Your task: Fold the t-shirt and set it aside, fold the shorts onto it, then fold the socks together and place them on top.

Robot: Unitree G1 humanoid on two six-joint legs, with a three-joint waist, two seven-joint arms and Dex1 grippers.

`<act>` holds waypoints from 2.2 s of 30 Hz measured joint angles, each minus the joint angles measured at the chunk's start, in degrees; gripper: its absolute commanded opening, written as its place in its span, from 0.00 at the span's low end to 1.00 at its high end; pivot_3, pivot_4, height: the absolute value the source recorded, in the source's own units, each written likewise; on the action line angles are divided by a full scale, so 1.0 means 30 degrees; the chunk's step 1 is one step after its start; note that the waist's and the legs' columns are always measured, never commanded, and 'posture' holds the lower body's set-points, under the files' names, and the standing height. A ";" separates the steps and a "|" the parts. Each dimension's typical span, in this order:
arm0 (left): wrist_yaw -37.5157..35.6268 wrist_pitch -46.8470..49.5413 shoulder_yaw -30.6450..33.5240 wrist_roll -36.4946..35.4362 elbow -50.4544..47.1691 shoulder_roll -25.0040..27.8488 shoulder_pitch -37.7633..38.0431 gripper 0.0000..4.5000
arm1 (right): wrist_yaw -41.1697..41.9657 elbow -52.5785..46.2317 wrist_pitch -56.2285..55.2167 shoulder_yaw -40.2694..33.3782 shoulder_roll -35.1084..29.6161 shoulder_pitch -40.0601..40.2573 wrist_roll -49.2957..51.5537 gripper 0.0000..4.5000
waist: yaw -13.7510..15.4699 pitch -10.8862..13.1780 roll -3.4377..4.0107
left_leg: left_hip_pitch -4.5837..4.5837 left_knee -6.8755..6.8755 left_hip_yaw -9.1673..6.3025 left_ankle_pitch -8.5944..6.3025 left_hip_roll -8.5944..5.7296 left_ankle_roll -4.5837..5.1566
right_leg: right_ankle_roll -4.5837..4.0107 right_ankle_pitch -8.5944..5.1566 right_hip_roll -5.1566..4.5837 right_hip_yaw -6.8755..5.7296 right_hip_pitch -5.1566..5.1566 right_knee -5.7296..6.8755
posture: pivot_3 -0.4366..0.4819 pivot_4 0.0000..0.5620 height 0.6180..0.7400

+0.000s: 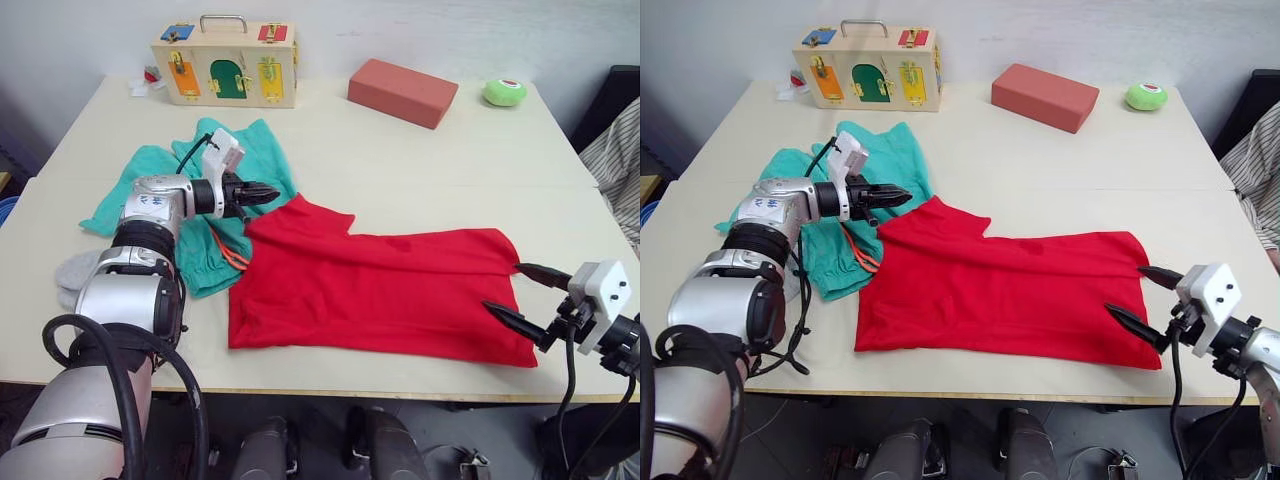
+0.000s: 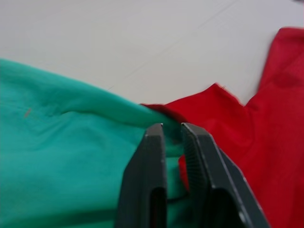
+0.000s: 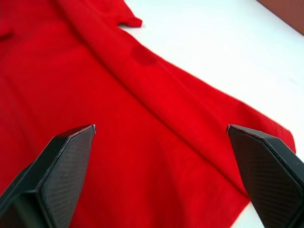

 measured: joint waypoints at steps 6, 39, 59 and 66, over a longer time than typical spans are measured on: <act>-0.0005 0.2334 -0.0189 0.0227 0.0456 -0.1084 -0.0390 0.67 | -0.0079 -0.0506 0.0016 0.0239 0.0000 -0.1336 0.0058 1.00 | 0.0031 0.0004 -0.0010 | -0.0002 0.0002 -0.0001 0.0000 -0.0006 0.0004 | 0.0000 0.0000 0.0034 -0.0005 0.0000 0.0004 | 0.48 0.27 1.00; 0.2297 0.2669 0.0296 0.0830 0.1228 -0.2747 -0.1920 0.01 | -0.0870 -0.0982 0.0359 0.1448 0.0531 -0.2132 -0.0001 1.00 | -0.0001 0.0002 -0.0015 | -0.0003 0.0001 -0.0001 0.0001 0.0004 0.0003 | 0.0000 0.0000 0.0019 -0.0007 0.0000 0.0013 | 0.48 0.27 1.00; -0.6985 -1.4214 -0.0754 0.0304 -0.1829 -0.0282 0.3994 0.01 | -0.1047 -0.1068 0.0313 0.1441 0.0531 -0.0897 -0.0037 1.00 | 0.0061 -0.0005 -0.0018 | 0.0026 0.0007 0.0032 -0.0018 0.0005 0.0025 | -0.0005 0.0003 -0.0030 0.0027 0.0004 -0.0029 | 0.48 0.27 1.00; -0.8187 -1.9220 -0.1182 0.0227 -0.2559 -0.0150 0.4593 0.01 | -0.1181 -0.1393 0.0314 0.1440 0.0537 -0.0258 -0.0034 1.00 | -0.0001 -0.0008 -0.0017 | 0.0035 0.0007 0.0033 -0.0025 0.0011 0.0037 | -0.0006 0.0003 -0.0027 0.0029 0.0005 -0.0029 | 0.48 0.27 1.00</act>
